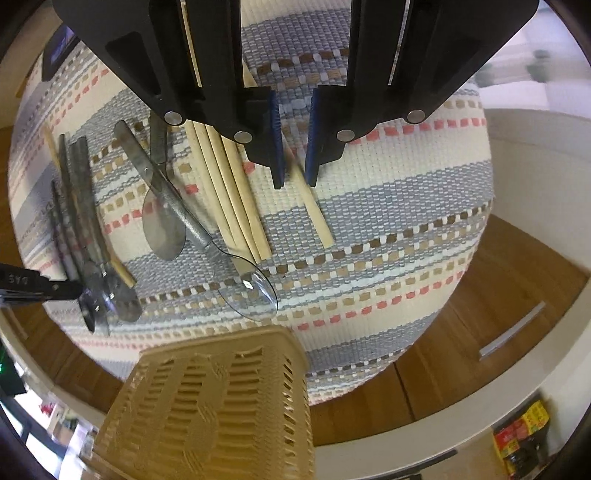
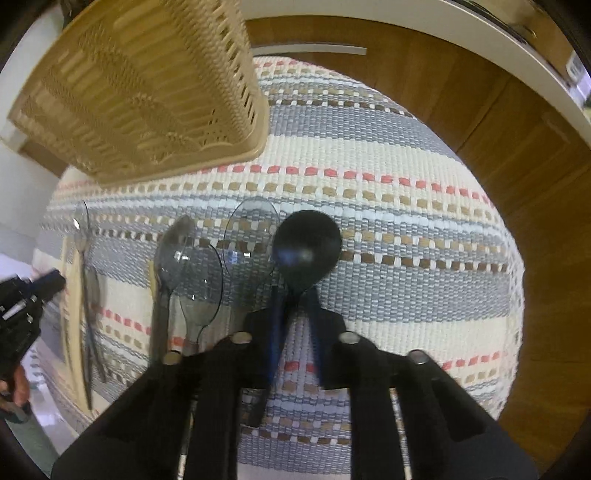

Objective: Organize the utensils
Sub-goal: 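Grasp a wooden chopstick with the left gripper while the right gripper grasps the black ladle, then carry the chopstick and ladle over the beige basket and open both grippers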

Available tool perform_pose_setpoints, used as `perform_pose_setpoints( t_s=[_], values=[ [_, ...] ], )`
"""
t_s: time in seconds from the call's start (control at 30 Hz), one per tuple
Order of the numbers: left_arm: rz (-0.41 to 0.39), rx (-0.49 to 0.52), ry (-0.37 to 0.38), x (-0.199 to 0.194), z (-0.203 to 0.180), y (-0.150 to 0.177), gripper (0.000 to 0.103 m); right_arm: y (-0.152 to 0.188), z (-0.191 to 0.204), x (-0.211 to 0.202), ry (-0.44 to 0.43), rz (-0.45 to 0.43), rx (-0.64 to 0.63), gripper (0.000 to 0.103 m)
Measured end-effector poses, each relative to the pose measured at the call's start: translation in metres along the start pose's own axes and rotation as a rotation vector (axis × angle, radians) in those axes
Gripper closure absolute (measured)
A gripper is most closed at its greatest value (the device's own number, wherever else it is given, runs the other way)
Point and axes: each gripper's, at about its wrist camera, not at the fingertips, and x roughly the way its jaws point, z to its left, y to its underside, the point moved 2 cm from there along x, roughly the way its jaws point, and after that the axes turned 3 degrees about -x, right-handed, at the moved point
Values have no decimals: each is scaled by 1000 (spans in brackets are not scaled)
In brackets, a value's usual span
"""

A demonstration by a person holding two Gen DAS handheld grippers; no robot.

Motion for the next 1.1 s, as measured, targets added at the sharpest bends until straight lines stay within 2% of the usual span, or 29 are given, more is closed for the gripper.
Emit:
perform_pose_setpoints(
  t_s=[0.13, 0.23, 0.3, 0.47, 0.73, 0.93, 1.1],
  values=[
    [2, 18, -46, 0, -7, -5, 95, -7, 0, -10, -2, -47, -23, 98],
    [-40, -22, -31, -7, -3, -8, 99, -10, -1, -30, -33, -114, -29, 98],
    [-103, -53, 6, -20, 2, -11, 99, 2, -3, -42, -88, -180, -28, 98],
    [-301, -103, 80, -78, 8, -33, 99, 0, -5, -101, -134, -376, -57, 98],
    [-657, -117, 171, -176, -7, -86, 99, -36, 1, -188, -185, -705, -92, 98],
    [-857, -154, 210, -196, -17, -128, 99, -75, 6, -201, -225, -874, -79, 98],
    [-990, -201, 180, -191, -17, -147, 99, -100, 11, -181, -186, -941, -59, 98]
  ],
)
